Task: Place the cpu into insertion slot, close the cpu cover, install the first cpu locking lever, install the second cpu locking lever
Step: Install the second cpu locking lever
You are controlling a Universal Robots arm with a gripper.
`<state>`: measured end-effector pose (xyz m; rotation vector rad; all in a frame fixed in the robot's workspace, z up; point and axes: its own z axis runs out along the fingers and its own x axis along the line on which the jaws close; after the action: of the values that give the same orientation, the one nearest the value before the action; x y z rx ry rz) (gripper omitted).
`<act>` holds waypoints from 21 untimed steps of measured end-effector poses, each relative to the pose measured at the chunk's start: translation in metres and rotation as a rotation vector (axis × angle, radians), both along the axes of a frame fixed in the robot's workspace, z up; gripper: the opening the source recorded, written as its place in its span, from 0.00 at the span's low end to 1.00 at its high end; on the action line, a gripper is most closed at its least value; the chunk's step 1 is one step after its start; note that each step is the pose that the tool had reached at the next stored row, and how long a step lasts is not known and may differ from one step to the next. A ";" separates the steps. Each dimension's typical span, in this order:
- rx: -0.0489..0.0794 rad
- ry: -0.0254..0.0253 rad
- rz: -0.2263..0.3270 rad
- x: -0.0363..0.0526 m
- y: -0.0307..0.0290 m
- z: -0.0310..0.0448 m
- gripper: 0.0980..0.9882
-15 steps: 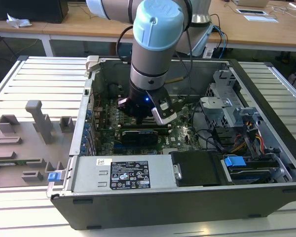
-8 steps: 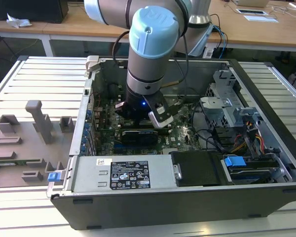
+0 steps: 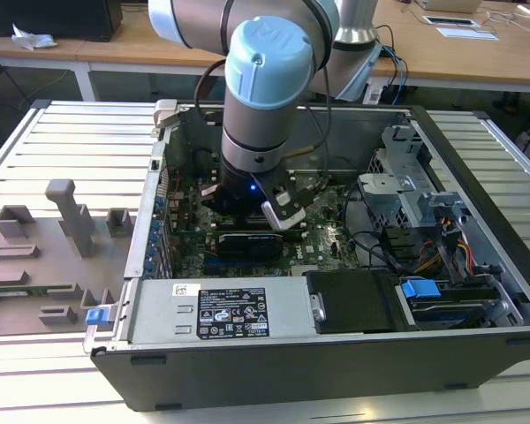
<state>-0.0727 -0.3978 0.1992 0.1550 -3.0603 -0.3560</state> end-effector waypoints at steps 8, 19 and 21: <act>0.000 -0.0008 0.021 -0.0004 0.0092 -0.0048 0.01; 0.007 -0.0054 0.025 -0.0005 0.0040 -0.0016 0.01; 0.008 -0.0054 0.025 -0.0006 0.0057 -0.0012 0.01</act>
<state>-0.0733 -0.3921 0.1979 0.1948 -3.0596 -0.3671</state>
